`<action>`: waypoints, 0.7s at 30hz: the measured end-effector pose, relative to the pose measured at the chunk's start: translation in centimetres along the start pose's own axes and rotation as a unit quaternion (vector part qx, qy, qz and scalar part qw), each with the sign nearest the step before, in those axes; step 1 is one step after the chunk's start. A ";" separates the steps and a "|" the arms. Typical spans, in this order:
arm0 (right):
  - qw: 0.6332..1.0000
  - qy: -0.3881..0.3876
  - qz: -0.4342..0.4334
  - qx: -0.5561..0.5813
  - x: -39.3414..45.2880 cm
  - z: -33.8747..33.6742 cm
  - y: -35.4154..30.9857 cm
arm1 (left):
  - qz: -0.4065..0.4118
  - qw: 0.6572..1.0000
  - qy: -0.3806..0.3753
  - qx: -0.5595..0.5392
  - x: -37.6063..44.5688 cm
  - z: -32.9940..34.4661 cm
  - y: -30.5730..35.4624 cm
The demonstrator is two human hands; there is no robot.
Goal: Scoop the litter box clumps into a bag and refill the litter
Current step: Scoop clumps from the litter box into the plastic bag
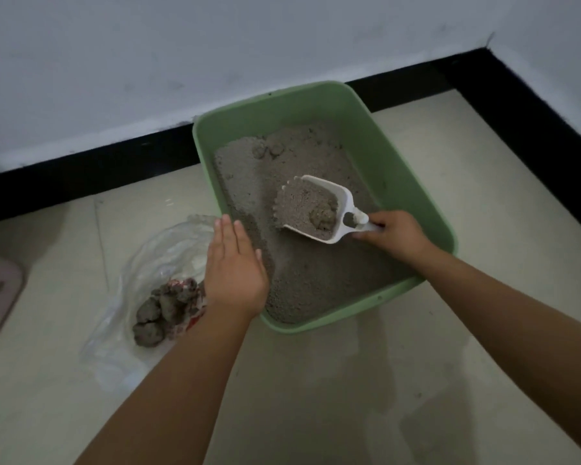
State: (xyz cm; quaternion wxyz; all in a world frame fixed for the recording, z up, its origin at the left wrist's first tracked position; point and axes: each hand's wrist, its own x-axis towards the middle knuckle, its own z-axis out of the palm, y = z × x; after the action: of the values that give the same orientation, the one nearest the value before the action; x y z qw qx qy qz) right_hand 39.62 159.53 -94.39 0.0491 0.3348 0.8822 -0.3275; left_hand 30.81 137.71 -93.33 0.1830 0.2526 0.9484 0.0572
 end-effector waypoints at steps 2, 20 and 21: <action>0.999 0.017 0.006 0.030 -0.2 0.5 -1.0 | -0.005 1.000 0.000 0.011 0.0 -0.1 0.0; 0.996 0.036 0.063 0.057 -4.4 0.5 -4.5 | -0.040 0.999 -0.018 -0.004 -0.5 -0.8 0.3; 0.996 0.031 0.059 0.065 -4.4 0.5 -4.6 | -0.040 0.999 -0.018 -0.003 -0.6 -0.7 0.3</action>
State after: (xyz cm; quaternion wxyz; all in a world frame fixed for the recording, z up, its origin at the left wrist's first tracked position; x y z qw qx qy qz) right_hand 40.10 154.16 -90.93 0.0193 0.3984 0.8391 -0.3698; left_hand 31.14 137.71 -92.39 0.2025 0.2153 0.9541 0.0485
